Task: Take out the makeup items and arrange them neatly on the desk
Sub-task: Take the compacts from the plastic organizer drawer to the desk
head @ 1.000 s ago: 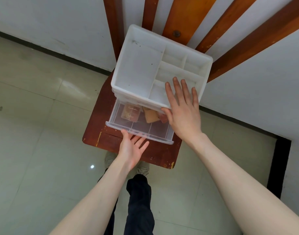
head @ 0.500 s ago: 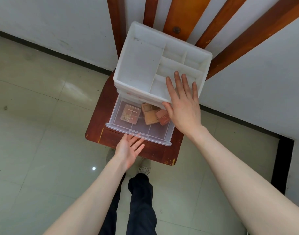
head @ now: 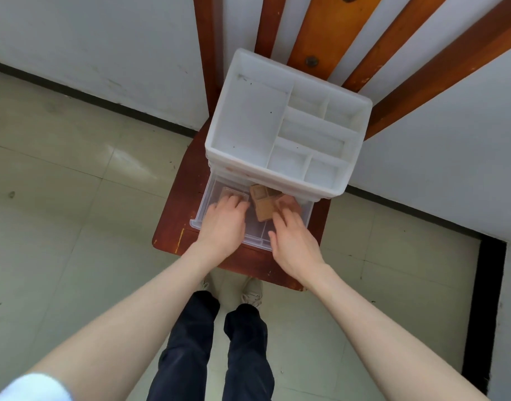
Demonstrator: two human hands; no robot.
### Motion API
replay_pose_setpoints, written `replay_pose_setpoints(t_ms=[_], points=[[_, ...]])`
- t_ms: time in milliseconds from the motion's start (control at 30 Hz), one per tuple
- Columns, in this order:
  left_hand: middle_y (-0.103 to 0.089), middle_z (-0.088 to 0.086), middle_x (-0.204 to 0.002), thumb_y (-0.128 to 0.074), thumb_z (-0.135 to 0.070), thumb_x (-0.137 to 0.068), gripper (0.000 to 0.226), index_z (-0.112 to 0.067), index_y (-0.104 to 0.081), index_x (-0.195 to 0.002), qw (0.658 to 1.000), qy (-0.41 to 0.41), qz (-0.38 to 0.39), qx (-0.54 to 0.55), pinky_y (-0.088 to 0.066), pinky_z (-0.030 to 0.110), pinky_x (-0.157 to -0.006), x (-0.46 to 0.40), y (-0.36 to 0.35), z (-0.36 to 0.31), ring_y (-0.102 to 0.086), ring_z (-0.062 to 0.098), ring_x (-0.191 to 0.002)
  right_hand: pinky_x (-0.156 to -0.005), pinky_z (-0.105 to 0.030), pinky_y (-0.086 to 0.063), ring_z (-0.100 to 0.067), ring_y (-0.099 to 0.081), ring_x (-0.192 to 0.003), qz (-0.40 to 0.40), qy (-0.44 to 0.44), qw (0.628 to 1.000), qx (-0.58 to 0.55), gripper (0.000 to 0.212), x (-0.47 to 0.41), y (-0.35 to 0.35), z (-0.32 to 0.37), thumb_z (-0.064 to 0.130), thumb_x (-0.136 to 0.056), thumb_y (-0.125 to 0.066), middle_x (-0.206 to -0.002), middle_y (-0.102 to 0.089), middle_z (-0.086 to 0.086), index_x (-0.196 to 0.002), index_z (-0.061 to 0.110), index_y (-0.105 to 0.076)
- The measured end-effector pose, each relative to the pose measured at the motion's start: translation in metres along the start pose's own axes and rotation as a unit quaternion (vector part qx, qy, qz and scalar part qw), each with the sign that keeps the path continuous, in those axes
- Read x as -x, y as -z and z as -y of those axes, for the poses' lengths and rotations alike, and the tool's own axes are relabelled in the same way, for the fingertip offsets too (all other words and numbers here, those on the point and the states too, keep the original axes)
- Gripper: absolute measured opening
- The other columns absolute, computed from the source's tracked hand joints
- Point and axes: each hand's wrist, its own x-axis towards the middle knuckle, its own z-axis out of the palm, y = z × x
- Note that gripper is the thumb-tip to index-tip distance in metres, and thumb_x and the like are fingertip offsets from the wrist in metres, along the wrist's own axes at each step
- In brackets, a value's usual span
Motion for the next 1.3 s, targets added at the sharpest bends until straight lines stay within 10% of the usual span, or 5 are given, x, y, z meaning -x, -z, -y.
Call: replay_pose_setpoints(t_ms=[167,367,633,1033,1300], points=[[-0.017,0.013,-0.152,-0.048,-0.008,-0.088,0.057,-0.015,-0.027,-0.141,0.989,-0.008,0.078,-0.122,-0.021,0.042,-0.111,-0.022,-0.009,0.020,-0.010,0.028,-0.142,-0.109,-0.043,-0.027,-0.036,-0.017,-0.140,0.072,-0.123,0.990,0.009,0.052,-0.028,-0.005,0.002,0.026,-0.098,-0.038,-0.151,-0.015,-0.021,-0.142,0.002,-0.026],[-0.037,0.017,-0.133,-0.049,-0.002,-0.084,0.050,-0.007,-0.034,-0.131,0.992,0.013,0.023,-0.121,-0.033,0.038,-0.098,-0.020,-0.013,0.018,-0.033,0.033,-0.125,-0.111,-0.043,-0.027,-0.039,-0.023,-0.135,0.067,-0.127,0.990,0.008,0.054,-0.024,-0.016,0.008,0.022,-0.097,-0.040,-0.154,-0.009,-0.015,-0.146,0.011,-0.021],[-0.043,0.017,-0.121,-0.056,-0.004,-0.086,0.031,-0.003,-0.051,-0.116,0.981,0.151,0.002,0.121,-0.044,0.040,-0.083,-0.019,-0.013,0.008,-0.046,0.034,-0.110,-0.103,-0.041,-0.034,-0.037,-0.043,-0.121,-0.037,-0.229,0.959,-0.166,0.041,-0.031,-0.028,0.020,0.017,-0.094,-0.050,-0.134,-0.043,-0.020,-0.130,0.003,-0.037],[-0.052,0.012,-0.123,-0.047,-0.027,-0.096,0.035,-0.006,-0.041,-0.124,0.699,0.354,-0.041,0.620,-0.038,0.026,-0.080,-0.025,-0.013,0.001,-0.051,0.022,-0.101,-0.090,-0.031,-0.042,-0.028,-0.053,-0.112,-0.102,-0.404,0.822,-0.388,0.044,-0.054,-0.037,0.019,0.010,-0.085,-0.062,-0.123,-0.057,-0.012,-0.126,0.003,-0.048],[-0.048,0.017,-0.129,-0.044,-0.025,-0.096,0.041,-0.003,-0.034,-0.130,0.773,0.329,0.024,0.543,-0.037,0.044,-0.102,-0.025,-0.004,0.004,-0.043,0.032,-0.122,-0.082,-0.030,-0.040,-0.020,-0.054,-0.095,-0.058,-0.377,0.809,-0.448,0.023,-0.039,-0.037,0.021,0.012,-0.086,-0.062,-0.101,-0.059,-0.003,-0.108,0.012,-0.055]])
